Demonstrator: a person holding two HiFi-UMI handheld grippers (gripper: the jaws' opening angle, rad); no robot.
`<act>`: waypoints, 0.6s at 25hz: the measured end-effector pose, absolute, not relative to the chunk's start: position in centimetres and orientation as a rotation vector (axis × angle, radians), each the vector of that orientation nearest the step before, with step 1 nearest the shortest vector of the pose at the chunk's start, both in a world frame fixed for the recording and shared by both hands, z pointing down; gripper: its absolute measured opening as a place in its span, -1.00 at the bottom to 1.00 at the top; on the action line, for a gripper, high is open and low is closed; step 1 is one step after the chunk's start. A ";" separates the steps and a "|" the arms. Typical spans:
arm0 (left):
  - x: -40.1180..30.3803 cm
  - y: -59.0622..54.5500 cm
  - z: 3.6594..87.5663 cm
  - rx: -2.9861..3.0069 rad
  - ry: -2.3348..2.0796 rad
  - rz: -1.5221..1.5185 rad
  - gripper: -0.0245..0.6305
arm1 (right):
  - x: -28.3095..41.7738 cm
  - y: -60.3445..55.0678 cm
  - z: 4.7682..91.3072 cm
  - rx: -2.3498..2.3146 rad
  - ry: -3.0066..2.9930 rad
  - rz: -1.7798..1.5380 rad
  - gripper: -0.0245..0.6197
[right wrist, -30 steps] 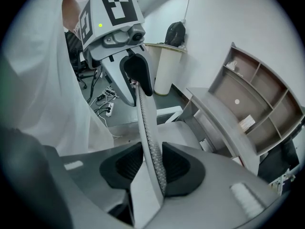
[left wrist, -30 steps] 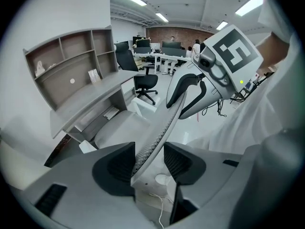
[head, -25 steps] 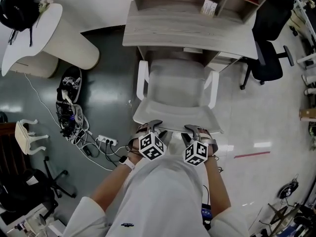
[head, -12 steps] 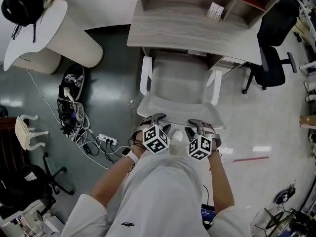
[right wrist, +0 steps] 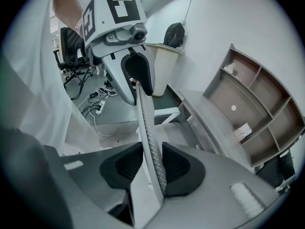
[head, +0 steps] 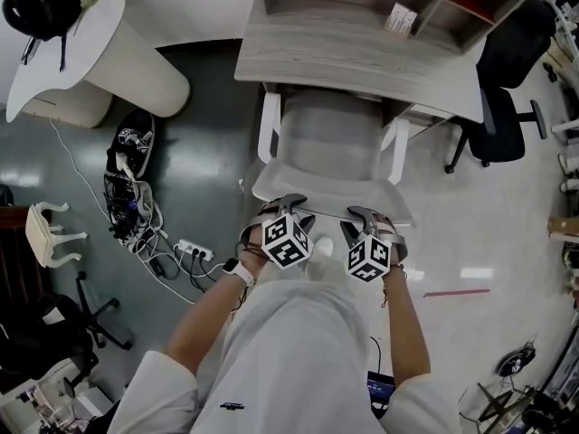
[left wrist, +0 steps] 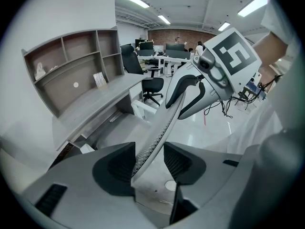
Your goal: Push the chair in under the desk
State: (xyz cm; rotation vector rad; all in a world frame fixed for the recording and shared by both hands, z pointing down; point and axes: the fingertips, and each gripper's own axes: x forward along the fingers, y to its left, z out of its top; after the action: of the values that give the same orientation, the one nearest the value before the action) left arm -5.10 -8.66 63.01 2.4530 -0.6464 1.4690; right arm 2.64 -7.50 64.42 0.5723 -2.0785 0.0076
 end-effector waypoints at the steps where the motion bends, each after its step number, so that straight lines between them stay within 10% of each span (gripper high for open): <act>1: -5.1 -8.9 63.0 2.457 -0.650 1.466 -0.35 | 2.7 -7.7 64.5 0.571 -2.079 0.003 -0.51; 15: -4.8 -12.1 63.1 2.450 -0.675 1.450 -0.35 | 2.9 -11.1 64.6 0.571 -2.081 -0.056 -0.50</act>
State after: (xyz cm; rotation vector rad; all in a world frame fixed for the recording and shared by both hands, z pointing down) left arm -4.84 -12.09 63.14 2.4503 -0.6749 1.4496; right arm 2.90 -11.12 64.63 0.5710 -2.0811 -0.0563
